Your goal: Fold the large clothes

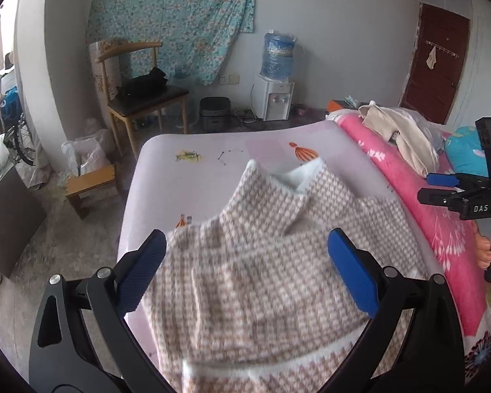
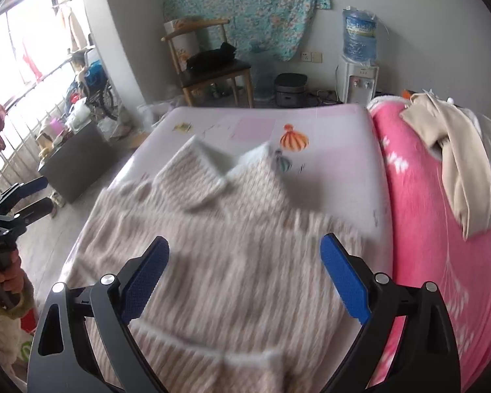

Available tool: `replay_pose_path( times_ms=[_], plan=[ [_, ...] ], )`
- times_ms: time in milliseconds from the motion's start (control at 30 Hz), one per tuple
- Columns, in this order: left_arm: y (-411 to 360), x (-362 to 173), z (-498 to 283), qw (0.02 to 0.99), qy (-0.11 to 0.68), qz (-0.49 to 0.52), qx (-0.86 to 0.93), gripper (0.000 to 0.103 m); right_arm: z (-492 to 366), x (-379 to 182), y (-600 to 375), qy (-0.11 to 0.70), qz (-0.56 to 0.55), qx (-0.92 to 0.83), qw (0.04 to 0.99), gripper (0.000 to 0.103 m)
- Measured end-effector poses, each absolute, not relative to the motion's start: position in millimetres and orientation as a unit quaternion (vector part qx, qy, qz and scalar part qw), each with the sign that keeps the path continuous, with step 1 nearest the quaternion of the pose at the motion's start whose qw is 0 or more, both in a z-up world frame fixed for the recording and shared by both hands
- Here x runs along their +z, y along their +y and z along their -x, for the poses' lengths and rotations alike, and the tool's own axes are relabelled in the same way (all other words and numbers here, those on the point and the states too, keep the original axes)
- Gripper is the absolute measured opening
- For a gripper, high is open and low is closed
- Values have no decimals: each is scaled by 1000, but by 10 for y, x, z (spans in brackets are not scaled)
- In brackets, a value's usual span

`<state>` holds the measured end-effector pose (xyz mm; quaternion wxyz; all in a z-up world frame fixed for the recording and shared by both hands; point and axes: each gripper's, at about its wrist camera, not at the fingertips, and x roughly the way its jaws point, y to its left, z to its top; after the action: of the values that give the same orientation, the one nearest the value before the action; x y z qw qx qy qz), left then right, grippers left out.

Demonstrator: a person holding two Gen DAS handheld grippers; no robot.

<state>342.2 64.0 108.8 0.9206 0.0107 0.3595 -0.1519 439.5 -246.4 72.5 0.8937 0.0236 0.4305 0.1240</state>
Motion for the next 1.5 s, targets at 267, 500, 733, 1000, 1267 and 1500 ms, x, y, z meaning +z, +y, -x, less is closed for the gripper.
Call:
replay_pose_path(
  times_ms=[267, 500, 733, 1000, 1267, 1500],
  plan=[
    [162, 736, -4893, 890, 408, 52, -197, 95, -5834, 193, -2590, 506, -119, 136, 843, 90],
    [-174, 101, -5678, 860, 485, 35, -156, 65, -6506, -381, -2486, 559, -158, 128, 804, 61],
    [-75, 57, -5578, 849, 494, 33, -184, 13, -6182, -216, -2390, 538, -146, 188, 809, 12],
    [109, 483, -4477, 861, 436, -16, -262, 11, -5101, 127, -2236, 516, -40, 265, 814, 15],
    [167, 225, -3881, 855, 444, -59, -260, 10, -4910, 645, -2269, 466, -88, 328, 817, 35],
    [272, 83, -3685, 851, 456, -53, -256, 15, -5167, -252, -1683, 565, -71, 314, 760, 34]
  ],
)
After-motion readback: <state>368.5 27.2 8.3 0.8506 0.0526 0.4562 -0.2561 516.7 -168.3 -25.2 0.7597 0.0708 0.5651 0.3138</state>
